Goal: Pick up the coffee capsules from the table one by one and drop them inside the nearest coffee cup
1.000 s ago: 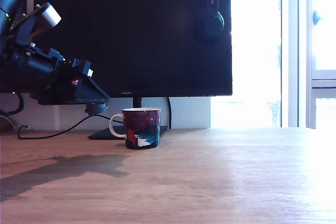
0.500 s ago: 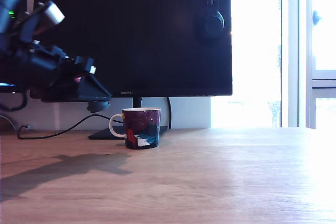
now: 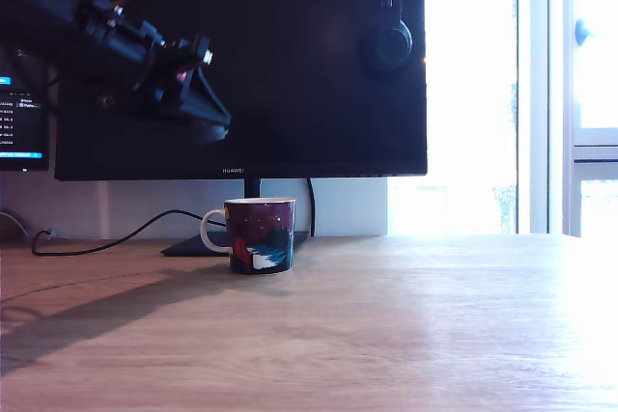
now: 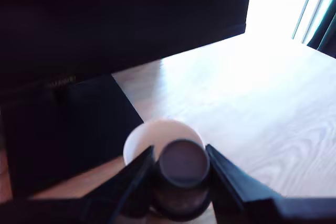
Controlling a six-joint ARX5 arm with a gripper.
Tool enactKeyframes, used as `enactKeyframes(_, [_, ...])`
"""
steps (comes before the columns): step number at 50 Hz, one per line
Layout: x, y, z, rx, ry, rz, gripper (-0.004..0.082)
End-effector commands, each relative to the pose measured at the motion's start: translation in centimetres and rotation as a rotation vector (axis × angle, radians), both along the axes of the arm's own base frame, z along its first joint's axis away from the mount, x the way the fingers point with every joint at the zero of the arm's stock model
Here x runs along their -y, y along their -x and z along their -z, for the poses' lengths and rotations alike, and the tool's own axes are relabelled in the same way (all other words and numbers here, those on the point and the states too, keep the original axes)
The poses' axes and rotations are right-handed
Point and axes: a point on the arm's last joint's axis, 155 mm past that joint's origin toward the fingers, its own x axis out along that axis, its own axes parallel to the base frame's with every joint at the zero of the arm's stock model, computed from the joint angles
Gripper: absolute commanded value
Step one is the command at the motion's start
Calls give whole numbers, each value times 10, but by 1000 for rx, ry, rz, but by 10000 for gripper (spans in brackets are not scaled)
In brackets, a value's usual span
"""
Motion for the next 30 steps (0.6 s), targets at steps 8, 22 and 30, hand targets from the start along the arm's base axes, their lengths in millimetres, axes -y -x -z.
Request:
enactKeyframes(8, [15, -13, 18, -59, -34, 34, 125])
enactKeyframes(22, [31, -32, 38, -143, -79, 54, 125])
enactKeyframes(30, [39, -41, 52, -183, -122, 73, 125])
